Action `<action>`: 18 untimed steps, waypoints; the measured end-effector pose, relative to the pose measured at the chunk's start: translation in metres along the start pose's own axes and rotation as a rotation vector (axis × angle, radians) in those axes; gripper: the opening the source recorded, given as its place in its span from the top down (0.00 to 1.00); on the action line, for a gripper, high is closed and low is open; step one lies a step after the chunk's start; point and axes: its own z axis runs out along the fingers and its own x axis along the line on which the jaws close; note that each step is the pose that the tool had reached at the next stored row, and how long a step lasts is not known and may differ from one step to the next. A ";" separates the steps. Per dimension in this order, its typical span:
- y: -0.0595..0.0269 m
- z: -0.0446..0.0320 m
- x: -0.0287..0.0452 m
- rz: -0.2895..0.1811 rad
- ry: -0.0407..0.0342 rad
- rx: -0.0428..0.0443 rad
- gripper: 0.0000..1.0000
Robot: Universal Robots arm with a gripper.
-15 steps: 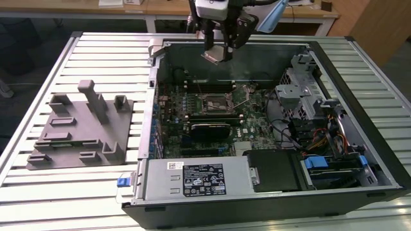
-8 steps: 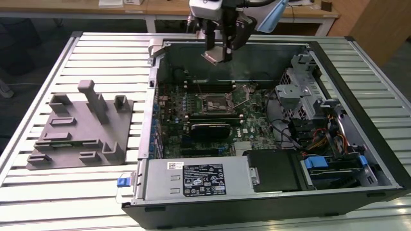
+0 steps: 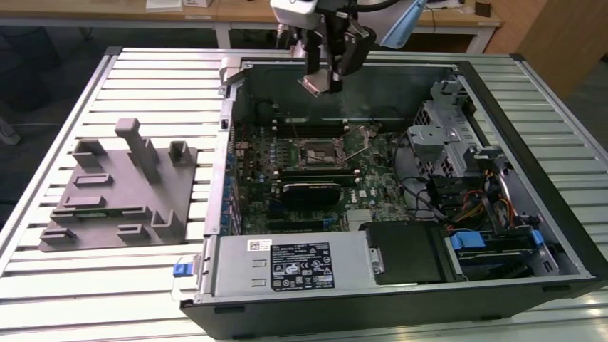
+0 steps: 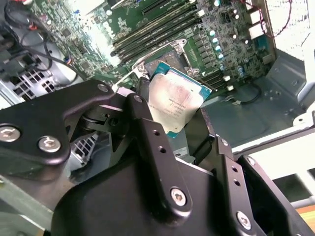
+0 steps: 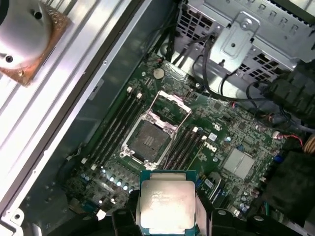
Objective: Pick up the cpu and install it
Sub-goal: 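Place the cpu into insertion slot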
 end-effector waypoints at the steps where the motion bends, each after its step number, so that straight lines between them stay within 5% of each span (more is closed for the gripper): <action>1: 0.0000 0.0001 0.0000 0.012 -0.0004 0.0001 0.47; 18: -0.0001 0.0019 0.0000 0.181 -0.0073 0.0018 0.47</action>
